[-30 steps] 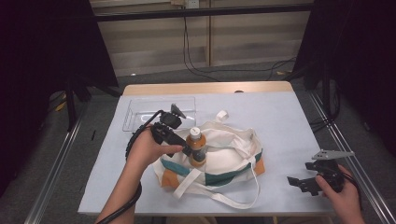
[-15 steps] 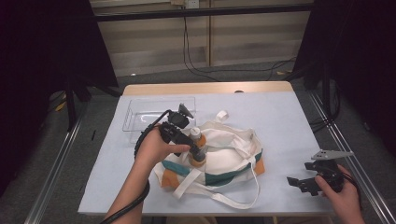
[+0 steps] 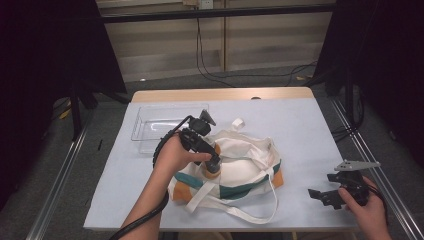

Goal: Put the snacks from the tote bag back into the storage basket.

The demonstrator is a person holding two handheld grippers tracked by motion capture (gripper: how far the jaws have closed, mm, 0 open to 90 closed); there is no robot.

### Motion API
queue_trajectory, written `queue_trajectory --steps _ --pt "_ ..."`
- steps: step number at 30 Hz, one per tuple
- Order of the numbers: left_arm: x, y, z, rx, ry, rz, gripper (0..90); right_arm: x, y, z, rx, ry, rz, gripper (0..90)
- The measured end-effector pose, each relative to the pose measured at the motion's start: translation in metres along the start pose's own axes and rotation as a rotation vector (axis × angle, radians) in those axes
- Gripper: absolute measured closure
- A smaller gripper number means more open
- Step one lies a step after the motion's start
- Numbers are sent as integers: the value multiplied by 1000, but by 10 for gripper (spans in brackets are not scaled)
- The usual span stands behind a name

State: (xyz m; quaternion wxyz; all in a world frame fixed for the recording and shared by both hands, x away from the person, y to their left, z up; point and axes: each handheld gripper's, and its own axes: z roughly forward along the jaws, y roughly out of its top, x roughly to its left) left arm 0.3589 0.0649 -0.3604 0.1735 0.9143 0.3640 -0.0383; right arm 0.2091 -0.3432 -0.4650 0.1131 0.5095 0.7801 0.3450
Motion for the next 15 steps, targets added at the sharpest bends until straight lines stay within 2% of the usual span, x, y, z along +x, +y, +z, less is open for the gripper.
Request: queue_trajectory --steps 6,15 --pt "-2 5 7 8 11 6 177 0 0 -1 -5 -1 6 19" --pt "-3 8 7 29 39 9 255 -2 -1 -1 -7 5 7 19"
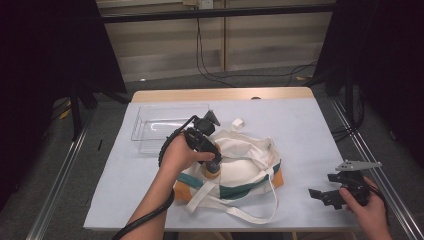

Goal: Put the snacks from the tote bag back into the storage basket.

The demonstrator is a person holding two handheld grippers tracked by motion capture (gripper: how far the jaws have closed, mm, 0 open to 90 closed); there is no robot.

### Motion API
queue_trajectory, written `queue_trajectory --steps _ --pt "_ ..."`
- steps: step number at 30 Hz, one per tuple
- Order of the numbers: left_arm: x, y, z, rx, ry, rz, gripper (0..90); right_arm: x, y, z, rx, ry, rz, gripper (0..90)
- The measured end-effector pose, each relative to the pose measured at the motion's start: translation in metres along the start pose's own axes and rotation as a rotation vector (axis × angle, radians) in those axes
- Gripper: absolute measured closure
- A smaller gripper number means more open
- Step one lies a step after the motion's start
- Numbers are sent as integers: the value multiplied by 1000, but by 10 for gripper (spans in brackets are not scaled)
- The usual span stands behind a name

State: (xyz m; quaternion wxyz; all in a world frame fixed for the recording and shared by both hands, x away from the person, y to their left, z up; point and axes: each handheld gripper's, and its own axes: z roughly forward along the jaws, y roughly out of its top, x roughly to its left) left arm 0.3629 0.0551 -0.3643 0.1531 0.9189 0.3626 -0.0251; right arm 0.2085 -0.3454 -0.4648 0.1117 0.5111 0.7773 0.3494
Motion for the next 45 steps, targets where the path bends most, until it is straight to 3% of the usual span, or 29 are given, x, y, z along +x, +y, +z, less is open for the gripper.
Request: queue_trajectory --steps 7,16,28,45 --pt "-3 3 -1 15 9 22 295 0 0 0 -2 1 1 18" --pt "-2 4 -3 29 11 8 301 0 0 -1 -4 9 3 19" --pt "-4 11 -26 31 -13 48 301 1 0 -1 -2 9 -2 19" --pt "-3 18 -50 41 -23 42 301 1 1 -1 1 13 1 19"
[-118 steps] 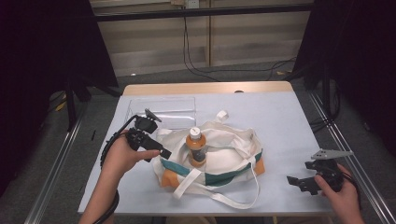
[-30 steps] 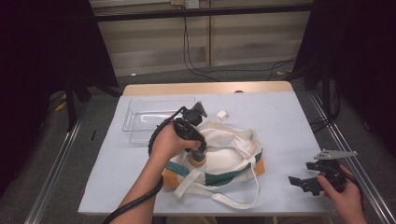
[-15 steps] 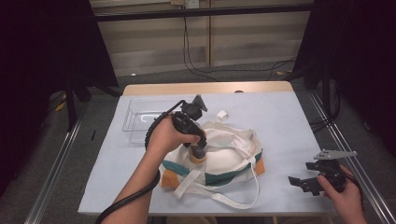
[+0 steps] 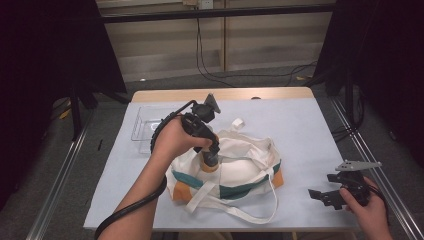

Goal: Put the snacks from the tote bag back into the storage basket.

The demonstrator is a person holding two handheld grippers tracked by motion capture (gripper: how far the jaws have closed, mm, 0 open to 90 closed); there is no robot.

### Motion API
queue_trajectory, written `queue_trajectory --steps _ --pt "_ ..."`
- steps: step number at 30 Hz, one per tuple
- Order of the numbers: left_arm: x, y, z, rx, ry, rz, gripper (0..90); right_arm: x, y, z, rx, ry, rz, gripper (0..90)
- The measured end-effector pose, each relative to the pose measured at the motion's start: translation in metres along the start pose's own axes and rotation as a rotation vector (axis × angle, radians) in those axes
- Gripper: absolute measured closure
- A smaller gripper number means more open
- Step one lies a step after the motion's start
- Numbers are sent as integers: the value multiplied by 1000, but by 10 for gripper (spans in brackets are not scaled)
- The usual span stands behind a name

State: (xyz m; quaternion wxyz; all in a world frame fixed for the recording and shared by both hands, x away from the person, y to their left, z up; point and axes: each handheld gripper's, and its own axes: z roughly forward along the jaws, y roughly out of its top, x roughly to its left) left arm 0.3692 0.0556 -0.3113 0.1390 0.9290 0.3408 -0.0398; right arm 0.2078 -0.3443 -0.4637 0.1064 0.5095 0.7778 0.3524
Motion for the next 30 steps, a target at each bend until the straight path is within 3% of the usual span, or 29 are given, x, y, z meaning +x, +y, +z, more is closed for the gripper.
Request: queue_trajectory --steps 4,7,30 --pt "0 1 -4 11 8 12 301 0 0 -1 3 -1 -5 19" --pt "0 2 -7 2 0 -3 301 0 0 0 2 0 -6 19" --pt "5 10 -27 4 -7 -6 301 1 0 0 2 1 -10 20"
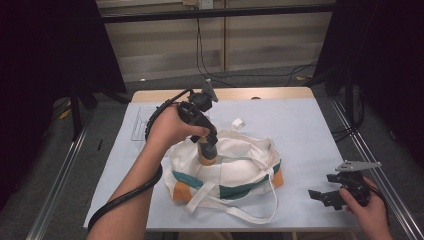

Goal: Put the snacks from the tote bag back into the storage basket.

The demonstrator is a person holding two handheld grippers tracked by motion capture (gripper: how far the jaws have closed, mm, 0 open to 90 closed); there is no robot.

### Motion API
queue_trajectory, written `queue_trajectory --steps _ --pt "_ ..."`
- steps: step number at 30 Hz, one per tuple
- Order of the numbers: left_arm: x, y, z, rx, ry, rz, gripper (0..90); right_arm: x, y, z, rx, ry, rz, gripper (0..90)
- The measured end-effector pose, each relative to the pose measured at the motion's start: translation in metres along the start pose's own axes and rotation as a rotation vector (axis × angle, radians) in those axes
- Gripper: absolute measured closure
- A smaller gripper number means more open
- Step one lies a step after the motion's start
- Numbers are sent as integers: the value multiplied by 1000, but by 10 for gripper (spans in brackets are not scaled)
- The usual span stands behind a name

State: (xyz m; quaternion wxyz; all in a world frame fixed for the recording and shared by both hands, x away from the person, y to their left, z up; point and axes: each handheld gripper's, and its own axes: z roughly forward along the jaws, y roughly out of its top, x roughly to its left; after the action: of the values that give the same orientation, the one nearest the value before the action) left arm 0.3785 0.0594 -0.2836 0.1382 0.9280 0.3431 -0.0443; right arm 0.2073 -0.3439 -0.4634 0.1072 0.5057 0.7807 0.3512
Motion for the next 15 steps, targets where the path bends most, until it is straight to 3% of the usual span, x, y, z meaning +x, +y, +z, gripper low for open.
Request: queue_trajectory --steps 4,15 --pt "1 2 -3 16 2 7 301 0 0 0 0 3 1 20" --pt "2 7 -13 4 10 -9 301 0 0 0 -1 6 2 20"
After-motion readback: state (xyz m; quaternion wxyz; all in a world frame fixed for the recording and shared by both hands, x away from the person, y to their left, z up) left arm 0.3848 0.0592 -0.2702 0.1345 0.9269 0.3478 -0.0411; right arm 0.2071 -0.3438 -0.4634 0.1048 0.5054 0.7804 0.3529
